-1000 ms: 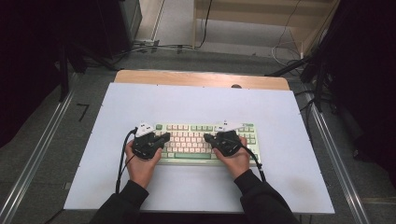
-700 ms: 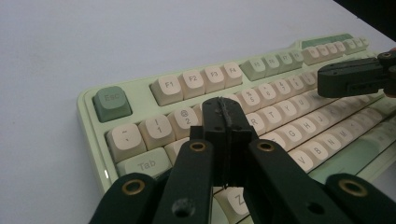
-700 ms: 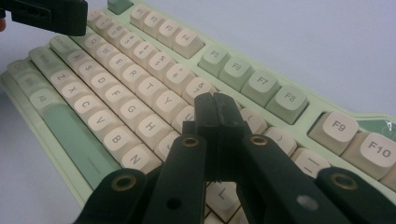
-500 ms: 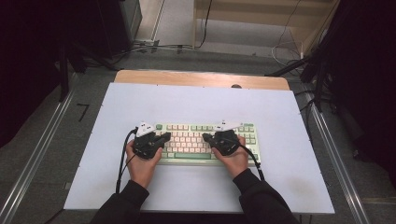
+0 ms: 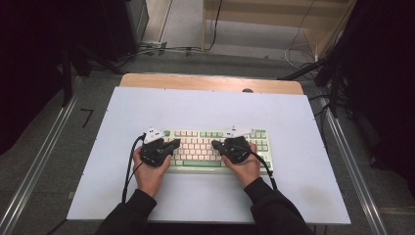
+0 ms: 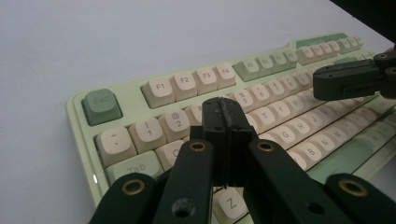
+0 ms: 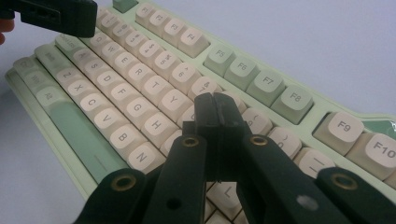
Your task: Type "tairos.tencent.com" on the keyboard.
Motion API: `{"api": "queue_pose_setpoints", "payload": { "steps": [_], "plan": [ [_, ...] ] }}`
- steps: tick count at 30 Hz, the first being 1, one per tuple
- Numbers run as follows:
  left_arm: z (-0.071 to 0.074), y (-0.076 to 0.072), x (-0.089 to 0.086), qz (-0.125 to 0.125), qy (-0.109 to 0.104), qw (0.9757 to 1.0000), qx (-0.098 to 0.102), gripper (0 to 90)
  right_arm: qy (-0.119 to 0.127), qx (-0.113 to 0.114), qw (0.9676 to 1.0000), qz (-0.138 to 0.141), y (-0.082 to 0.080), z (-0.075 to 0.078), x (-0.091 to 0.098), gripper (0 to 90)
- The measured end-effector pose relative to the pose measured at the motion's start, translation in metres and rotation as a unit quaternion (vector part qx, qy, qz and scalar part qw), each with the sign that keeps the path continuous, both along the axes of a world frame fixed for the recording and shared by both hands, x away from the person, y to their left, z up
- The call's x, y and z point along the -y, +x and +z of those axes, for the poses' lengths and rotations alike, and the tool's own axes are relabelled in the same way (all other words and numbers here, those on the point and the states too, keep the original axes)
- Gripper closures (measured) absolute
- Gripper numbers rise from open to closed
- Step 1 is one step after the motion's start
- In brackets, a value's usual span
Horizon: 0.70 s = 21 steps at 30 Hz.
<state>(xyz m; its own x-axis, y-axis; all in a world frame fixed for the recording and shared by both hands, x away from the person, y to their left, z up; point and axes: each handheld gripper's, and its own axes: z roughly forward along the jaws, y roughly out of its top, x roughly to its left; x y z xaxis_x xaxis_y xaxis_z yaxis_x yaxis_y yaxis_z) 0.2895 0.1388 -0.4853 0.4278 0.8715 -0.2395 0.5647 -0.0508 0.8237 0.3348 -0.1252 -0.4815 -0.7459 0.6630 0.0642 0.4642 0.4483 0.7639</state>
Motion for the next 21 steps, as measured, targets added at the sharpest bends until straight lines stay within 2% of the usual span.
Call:
{"api": "queue_pose_setpoints", "payload": {
  "steps": [13,21],
  "plan": [
    [0.0019,0.0051,0.0071,-0.008,-0.002,1.0,0.005,90.0,0.012,0.0,0.9999,-0.004,0.0011,0.0041,0.006,88.3],
    [0.0018,0.0075,0.0099,-0.012,-0.001,0.9999,0.005,90.0,0.011,-0.001,0.9999,-0.003,0.0006,0.0044,0.0067,88.3]
  ]
}}
